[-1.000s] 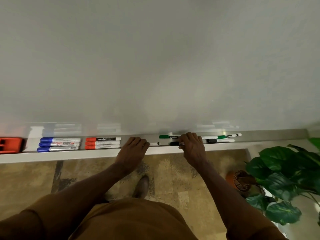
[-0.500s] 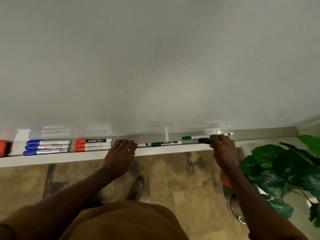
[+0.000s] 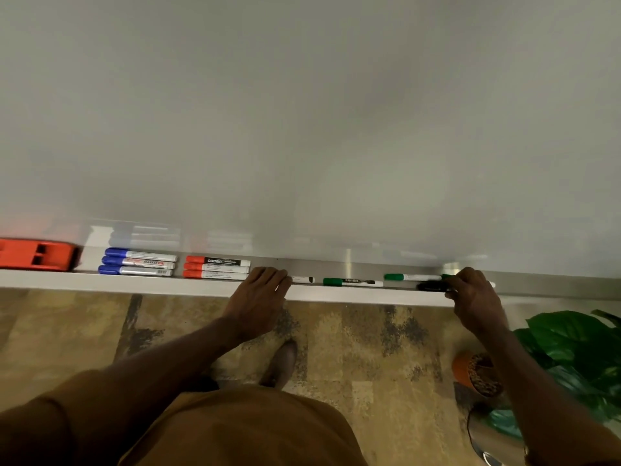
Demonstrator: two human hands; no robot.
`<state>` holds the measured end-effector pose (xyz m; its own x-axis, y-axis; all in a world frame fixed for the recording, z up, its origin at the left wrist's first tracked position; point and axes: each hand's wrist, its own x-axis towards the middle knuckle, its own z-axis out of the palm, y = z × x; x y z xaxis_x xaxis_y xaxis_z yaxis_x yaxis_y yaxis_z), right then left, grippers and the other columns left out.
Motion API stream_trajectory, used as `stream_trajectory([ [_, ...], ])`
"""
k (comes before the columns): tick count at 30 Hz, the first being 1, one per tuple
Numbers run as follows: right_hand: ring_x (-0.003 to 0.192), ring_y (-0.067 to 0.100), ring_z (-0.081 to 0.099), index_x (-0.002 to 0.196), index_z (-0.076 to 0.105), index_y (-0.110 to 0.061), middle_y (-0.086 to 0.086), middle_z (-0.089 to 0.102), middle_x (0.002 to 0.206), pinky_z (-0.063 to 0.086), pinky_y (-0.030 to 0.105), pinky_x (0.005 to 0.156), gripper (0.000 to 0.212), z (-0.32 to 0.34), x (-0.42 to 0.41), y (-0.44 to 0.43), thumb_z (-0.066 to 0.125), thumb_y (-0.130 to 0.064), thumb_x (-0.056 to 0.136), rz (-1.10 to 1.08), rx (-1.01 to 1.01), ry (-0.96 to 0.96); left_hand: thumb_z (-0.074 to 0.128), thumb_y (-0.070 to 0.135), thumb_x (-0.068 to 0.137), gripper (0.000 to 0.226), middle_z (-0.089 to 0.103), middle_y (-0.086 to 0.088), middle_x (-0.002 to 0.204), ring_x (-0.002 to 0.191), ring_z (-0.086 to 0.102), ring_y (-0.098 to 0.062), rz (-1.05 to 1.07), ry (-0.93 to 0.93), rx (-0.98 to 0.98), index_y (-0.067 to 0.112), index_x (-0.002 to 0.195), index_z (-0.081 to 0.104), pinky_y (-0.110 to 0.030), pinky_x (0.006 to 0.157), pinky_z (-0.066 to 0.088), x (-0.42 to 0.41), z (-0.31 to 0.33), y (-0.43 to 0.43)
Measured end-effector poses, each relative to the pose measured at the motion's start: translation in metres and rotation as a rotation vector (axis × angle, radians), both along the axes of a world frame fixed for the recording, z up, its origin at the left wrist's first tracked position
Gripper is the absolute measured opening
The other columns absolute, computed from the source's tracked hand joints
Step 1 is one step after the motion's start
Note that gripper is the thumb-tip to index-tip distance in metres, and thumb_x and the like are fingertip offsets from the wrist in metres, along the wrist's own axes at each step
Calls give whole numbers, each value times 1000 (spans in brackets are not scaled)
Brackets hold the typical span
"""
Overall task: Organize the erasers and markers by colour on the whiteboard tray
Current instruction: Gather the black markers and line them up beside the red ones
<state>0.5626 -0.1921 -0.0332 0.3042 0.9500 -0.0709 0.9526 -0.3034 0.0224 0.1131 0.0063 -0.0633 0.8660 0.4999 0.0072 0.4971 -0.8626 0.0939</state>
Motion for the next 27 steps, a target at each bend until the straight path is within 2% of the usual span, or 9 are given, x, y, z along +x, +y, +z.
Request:
stream_trajectory([
  [5, 85, 35, 58, 116, 70, -4, 16, 65, 97, 53, 44, 58, 48, 1, 10, 6, 88, 0, 71, 8, -76, -4, 66, 24, 87, 51, 62, -16, 135, 117, 60, -32, 1, 29, -10, 4, 134, 61, -45, 105, 48, 2, 4, -3],
  [9, 81, 33, 56, 104, 70, -7, 11, 67, 88, 50, 43, 60, 44, 11, 13, 8, 92, -1, 66, 66, -91, -33, 67, 23, 86, 55, 60, -18, 142, 126, 60, -34, 23, 24, -36, 3, 137, 60, -46, 110, 48, 2, 3, -7],
  [14, 85, 37, 54, 100, 68, -7, 12, 64, 88, 46, 44, 65, 37, 37, -6, 20, 84, 4, 70, 106, -21, -130, 67, 20, 90, 68, 37, -28, 162, 153, 36, -41, 35, -37, 6, -2, 151, 45, -49, 125, 25, 0, -3, -23],
  [17, 89, 37, 54, 103, 68, -4, 16, 64, 95, 41, 43, 70, 29, 58, -43, 37, 77, 4, 77, 175, 106, -160, 57, 22, 98, 68, 23, -30, 167, 158, 19, -43, 29, -41, -2, -5, 156, 34, -52, 128, 19, -3, -9, -38],
  [19, 93, 36, 56, 106, 68, -4, 17, 64, 100, 41, 43, 73, 27, 62, -74, 50, 75, 3, 80, 230, 163, -140, 56, 25, 99, 70, 20, -31, 168, 159, 15, -44, 40, -21, -20, -6, 157, 31, -53, 129, 17, -5, -13, -45],
  [24, 97, 31, 60, 112, 68, -10, 12, 66, 106, 44, 41, 79, 39, 47, -155, 93, 70, 10, 79, 294, 213, -52, 58, 32, 97, 81, 11, -29, 171, 161, 4, -44, 71, 9, -111, -3, 160, 20, -55, 129, 19, -10, -23, -51],
  [27, 95, 33, 64, 113, 68, -8, 13, 68, 103, 49, 43, 82, 43, 44, -214, 121, 60, 9, 74, 369, 200, -30, 54, 33, 98, 79, 6, -28, 172, 161, 1, -43, 76, 31, -113, -1, 161, 22, -54, 130, 13, -11, -23, -52],
])
